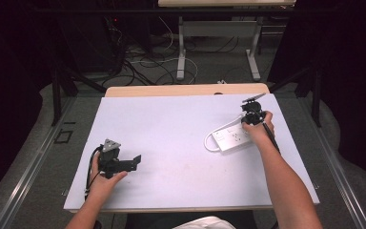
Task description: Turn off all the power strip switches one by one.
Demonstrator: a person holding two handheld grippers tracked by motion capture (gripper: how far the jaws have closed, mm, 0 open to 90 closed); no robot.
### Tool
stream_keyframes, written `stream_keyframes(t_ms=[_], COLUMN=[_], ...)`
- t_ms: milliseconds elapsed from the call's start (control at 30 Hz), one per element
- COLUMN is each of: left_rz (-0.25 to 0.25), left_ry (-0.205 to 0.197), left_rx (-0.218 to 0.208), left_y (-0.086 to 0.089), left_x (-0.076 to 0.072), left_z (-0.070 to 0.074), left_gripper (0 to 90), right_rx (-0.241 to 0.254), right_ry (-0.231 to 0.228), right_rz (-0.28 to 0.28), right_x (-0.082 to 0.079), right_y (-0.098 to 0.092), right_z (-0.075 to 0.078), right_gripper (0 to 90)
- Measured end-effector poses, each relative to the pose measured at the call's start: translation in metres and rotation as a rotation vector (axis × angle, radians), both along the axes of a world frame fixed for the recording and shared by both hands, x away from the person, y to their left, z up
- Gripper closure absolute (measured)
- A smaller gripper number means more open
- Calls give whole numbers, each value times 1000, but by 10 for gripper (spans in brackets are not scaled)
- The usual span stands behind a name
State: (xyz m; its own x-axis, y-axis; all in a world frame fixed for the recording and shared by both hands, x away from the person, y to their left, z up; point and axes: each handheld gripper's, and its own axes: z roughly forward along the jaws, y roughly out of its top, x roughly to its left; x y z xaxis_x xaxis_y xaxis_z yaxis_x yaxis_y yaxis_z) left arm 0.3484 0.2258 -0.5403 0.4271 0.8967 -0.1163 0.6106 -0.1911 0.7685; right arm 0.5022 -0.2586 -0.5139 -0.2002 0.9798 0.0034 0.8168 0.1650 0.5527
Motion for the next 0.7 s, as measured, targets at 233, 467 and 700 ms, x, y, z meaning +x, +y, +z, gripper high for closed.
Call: stream_keyframes(t_ms=[233, 467, 700], left_rz=[-2, 5, 6], left_ry=[2, 1, 1], left_rx=[1, -4, -3], left_y=[0, 0, -1], left_x=[0, 1, 1], left_z=[0, -1, -1], left_gripper=[10, 10, 10], right_rx=[2, 17, 9], right_ry=[-5, -11, -10], right_rz=[2, 5, 6], right_x=[-1, -2, -2], right_y=[0, -3, -2], right_z=[0, -4, -3], right_gripper=[878, 900, 900])
